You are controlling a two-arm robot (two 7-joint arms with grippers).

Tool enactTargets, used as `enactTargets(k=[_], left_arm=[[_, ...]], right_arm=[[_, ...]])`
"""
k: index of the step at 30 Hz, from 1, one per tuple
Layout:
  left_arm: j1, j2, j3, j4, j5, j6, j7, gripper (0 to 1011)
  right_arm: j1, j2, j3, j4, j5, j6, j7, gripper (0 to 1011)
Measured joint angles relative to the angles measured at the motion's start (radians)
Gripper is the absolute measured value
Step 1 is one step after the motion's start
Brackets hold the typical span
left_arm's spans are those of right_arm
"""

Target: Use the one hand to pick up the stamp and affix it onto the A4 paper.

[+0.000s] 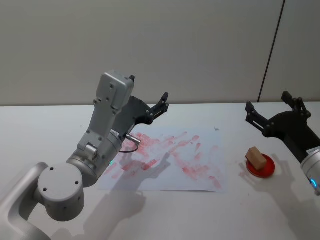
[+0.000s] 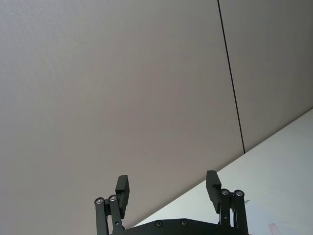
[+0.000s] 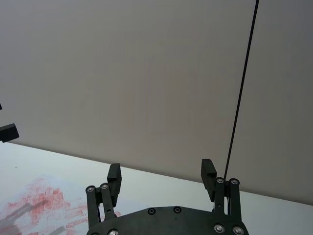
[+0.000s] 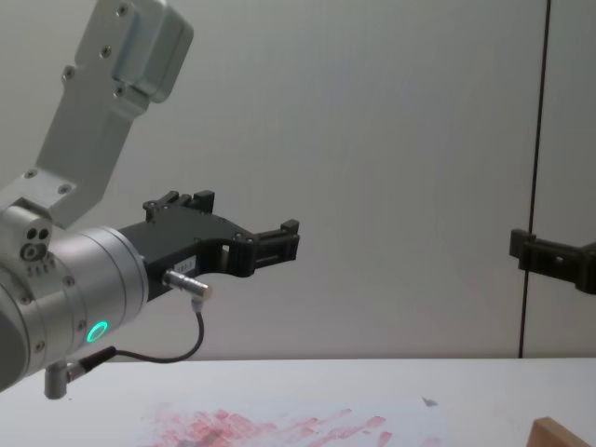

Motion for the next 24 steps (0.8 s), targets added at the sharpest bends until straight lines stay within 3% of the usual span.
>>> enactTargets(k=[24], left_arm=[[0.0, 0.0, 0.0, 0.0, 0.0, 0.0, 0.0, 1001]], right_arm=[[0.0, 0.0, 0.0, 0.0, 0.0, 0.0, 0.0, 1001]])
